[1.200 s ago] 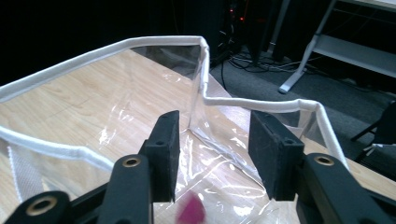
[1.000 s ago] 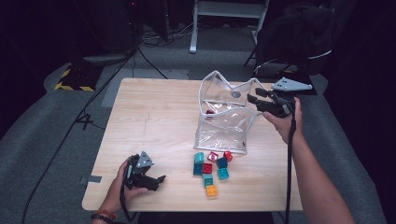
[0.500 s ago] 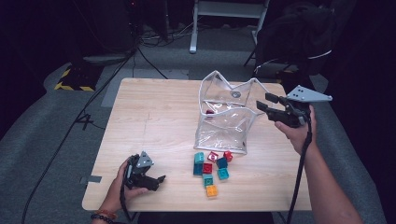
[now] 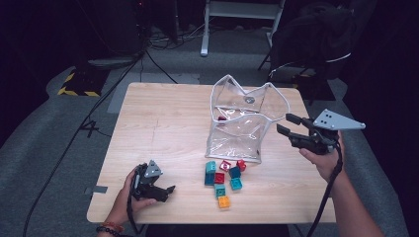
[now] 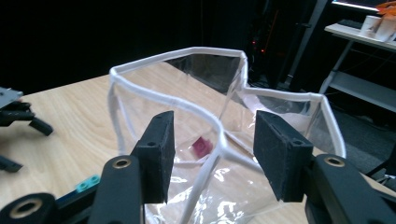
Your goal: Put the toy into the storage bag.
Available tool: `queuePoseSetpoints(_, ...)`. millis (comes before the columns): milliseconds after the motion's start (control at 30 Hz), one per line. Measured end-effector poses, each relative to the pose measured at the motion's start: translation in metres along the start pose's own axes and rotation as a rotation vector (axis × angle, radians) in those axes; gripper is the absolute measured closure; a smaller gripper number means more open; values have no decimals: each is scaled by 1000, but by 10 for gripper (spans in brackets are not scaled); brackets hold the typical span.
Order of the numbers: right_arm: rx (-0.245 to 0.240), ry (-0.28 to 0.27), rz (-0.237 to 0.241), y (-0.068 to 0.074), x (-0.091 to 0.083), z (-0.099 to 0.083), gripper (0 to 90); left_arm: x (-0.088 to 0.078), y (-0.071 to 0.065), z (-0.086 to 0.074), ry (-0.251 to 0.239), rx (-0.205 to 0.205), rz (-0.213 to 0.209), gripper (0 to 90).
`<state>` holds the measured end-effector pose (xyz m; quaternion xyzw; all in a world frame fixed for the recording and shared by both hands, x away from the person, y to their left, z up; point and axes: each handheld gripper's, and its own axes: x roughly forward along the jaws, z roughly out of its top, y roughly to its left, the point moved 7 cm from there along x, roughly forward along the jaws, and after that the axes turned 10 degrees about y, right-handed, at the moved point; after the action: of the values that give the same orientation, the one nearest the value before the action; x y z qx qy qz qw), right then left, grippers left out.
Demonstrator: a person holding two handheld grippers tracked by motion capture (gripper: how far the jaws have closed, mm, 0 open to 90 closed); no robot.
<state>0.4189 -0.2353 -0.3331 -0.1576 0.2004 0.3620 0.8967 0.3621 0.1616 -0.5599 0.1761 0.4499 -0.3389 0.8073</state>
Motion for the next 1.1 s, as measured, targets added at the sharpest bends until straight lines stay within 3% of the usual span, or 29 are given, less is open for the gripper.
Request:
queuePoseSetpoints(333,-40,5,46,27,-5,-22,481,0,0,0,0,0,0,53)
queuePoseSetpoints(467,-61,15,67,42,-3,-39,477,0,0,0,-1,-1,-1,53)
queuePoseSetpoints(667,-54,29,107,56,2,-57,477,0,0,0,1,0,-1,53)
queuePoseSetpoints(1033,-56,128,196,86,34,-101,477,0,0,0,-1,-1,0,53)
queuePoseSetpoints(1100,-81,171,211,96,45,-112,475,0,0,0,-1,-1,0,53)
